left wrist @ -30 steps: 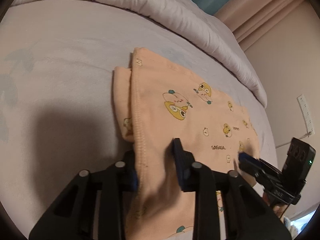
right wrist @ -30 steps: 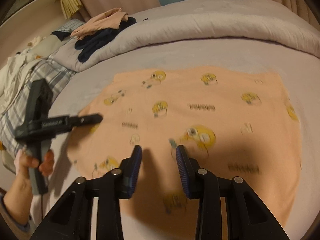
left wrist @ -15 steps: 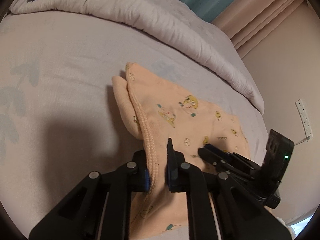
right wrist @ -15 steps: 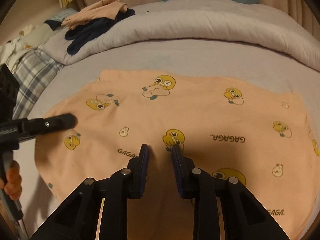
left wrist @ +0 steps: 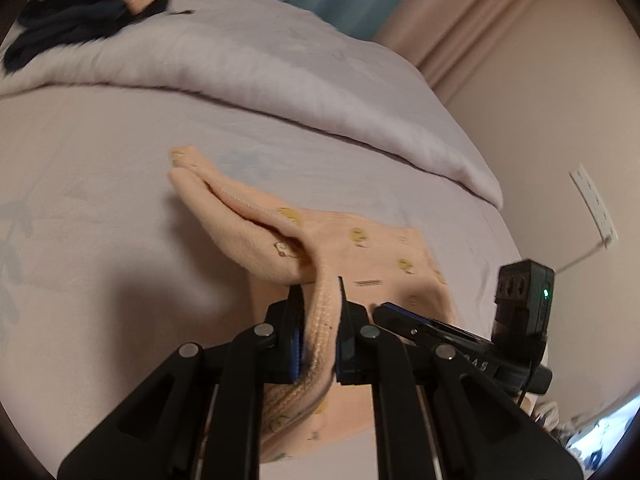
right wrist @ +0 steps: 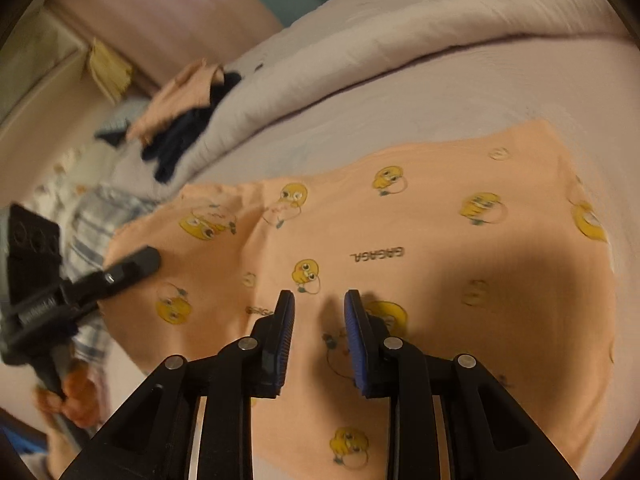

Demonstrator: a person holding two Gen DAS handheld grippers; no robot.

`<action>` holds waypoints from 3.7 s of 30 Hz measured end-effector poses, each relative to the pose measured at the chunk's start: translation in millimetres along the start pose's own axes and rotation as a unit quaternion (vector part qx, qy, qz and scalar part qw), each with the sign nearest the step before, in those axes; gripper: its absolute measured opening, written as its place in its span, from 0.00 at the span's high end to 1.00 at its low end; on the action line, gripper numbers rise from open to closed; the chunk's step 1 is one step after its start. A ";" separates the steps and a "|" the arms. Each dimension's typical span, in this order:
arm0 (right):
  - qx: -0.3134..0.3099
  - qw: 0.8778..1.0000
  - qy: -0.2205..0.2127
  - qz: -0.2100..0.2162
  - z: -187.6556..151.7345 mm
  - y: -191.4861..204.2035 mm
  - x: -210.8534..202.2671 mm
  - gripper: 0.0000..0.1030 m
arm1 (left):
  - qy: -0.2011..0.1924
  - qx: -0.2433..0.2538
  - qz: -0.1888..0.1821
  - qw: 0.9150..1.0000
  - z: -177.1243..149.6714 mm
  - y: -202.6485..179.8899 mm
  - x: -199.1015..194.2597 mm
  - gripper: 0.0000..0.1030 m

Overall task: Fold small clothes
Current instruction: 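Grasp the side edge of the peach shirt with the left gripper and lift, then fold the held edge over the shirt and open the left gripper, then grasp one end of the folded shirt with the right gripper while the left gripper grasps it too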

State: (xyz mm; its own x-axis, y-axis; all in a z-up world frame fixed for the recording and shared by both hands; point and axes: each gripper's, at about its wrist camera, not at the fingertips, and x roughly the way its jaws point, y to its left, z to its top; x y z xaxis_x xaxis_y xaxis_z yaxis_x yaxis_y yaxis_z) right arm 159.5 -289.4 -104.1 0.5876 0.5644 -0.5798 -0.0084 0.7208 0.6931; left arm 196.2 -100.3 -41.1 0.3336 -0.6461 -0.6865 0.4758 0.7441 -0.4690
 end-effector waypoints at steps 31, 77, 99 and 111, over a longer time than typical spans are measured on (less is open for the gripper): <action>0.120 0.992 -0.006 0.041 20.4 -61.7 -11.5 0.51 | 0.085 0.090 -0.080 0.989 -61.0 -76.7 50.0 0.63; -0.016 0.969 -0.183 -0.164 65.6 -72.0 -84.1 0.65 | 0.083 0.171 0.059 0.980 -73.6 -71.3 87.0 0.64; -0.261 0.935 0.015 -0.239 -46.1 -31.1 -46.5 0.71 | 0.086 0.195 0.079 0.974 -80.8 -74.6 90.8 0.64; -0.163 0.971 -0.008 -0.177 -49.8 -53.7 -86.3 0.48 | 0.066 0.143 0.054 0.986 -88.3 -35.1 50.6 0.47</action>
State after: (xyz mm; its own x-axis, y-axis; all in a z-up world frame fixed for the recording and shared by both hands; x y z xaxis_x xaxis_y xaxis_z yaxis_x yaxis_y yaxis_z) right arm 69.0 -356.8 -112.6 0.6121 0.2544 -0.7487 -0.0576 0.9587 0.2786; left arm 124.5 -144.1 -108.5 0.2946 -0.5244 -0.7989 0.6595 0.7166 -0.2271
